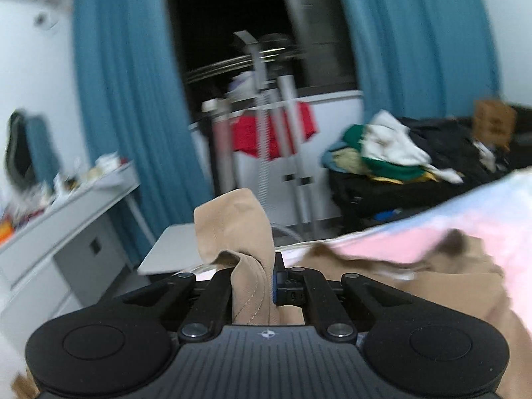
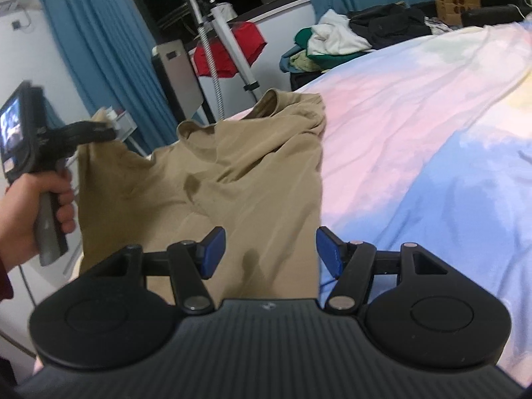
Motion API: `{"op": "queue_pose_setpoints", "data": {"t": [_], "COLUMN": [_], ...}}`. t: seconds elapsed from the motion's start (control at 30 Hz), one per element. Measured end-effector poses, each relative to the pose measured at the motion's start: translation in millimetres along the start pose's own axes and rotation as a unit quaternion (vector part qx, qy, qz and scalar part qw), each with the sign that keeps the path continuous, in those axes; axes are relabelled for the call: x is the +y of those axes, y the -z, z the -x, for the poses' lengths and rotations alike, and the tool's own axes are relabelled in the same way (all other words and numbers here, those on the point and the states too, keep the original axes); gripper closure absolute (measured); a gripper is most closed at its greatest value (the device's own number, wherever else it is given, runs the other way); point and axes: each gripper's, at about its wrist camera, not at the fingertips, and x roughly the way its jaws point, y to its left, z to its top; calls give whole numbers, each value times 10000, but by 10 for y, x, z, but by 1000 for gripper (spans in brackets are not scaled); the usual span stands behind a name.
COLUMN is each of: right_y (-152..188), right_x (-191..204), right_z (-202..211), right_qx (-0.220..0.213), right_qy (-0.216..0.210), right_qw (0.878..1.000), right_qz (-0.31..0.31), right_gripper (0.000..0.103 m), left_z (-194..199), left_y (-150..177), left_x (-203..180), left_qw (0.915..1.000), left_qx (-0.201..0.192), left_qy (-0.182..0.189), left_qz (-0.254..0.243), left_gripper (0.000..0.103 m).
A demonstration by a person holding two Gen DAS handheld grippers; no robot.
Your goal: Fold clothes
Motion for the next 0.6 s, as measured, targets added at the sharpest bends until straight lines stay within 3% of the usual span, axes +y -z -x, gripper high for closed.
{"op": "queue_pose_setpoints", "data": {"t": [0.27,0.4,0.57,0.6], "right_y": [-86,-109,-110,-109], "right_x": [-240,-311,-330,-316], "right_z": [5,-29,-85,-85], "right_qx": [-1,-4,23,3], "right_qy": [-11,-50,-72,-94], "right_qw": [9989,9983,9982,9984], "right_qz": [-468,-587,-596,-557], "right_gripper": [40,39,39,39], "left_z": [-433,-637,-740,-738], "left_y": [234,490,638,653], "left_x": [-1219,-1313,-1193,-1157], "left_qw": [9969,9953,9947,9947], "left_qx": [462,654,830,834], "left_qy": [395,477,462,494], "left_qz": [-499,-533,-404,-343], "left_gripper": [99,97,80,70]}}
